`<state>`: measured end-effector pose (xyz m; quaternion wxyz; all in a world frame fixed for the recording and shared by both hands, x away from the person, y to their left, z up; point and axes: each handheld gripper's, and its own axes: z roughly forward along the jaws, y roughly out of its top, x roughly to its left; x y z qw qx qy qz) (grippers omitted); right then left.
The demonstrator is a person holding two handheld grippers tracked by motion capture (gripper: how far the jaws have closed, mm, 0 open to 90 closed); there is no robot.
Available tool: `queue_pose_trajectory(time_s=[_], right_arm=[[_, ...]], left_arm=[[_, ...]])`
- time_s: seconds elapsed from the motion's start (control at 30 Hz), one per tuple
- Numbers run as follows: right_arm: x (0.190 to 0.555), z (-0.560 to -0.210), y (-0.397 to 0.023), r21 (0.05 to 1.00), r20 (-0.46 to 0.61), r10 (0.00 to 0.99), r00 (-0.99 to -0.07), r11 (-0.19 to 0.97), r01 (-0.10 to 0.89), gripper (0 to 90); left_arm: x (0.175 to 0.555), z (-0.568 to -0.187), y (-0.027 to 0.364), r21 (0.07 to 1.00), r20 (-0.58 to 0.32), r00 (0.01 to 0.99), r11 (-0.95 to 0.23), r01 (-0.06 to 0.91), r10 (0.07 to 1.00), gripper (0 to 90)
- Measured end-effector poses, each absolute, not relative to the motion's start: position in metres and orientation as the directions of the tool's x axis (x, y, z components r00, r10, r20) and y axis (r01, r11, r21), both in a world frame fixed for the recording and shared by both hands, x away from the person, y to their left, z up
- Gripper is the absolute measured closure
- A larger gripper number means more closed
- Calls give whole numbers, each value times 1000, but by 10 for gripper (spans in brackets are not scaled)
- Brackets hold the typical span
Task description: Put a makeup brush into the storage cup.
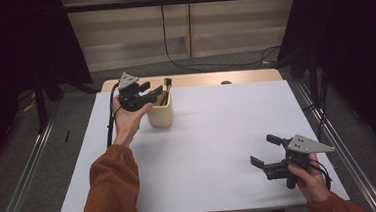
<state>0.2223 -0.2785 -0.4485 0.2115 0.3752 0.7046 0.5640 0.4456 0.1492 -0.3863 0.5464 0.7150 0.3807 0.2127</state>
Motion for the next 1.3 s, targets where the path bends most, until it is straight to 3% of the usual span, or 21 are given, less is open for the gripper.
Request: queue_pose_trajectory(time_s=[0.17, 0.3, 0.57, 1.3], right_arm=[[223, -448, -279, 954, 128, 769, -627, 78, 290, 0], [223, -449, -279, 954, 131, 771, -624, 74, 292, 0], [226, -450, -281, 952, 139, 771, -621, 68, 297, 0], [224, -450, -284, 953, 139, 785, -604, 59, 297, 0]], left_arm=[[444, -388, 148, 942, -106, 614, -119, 314, 782, 173], [442, -387, 149, 944, -110, 624, -116, 309, 774, 84], [439, -385, 152, 951, -130, 640, -86, 296, 757, 38], [416, -376, 161, 958, -103, 641, -96, 268, 761, 32]])
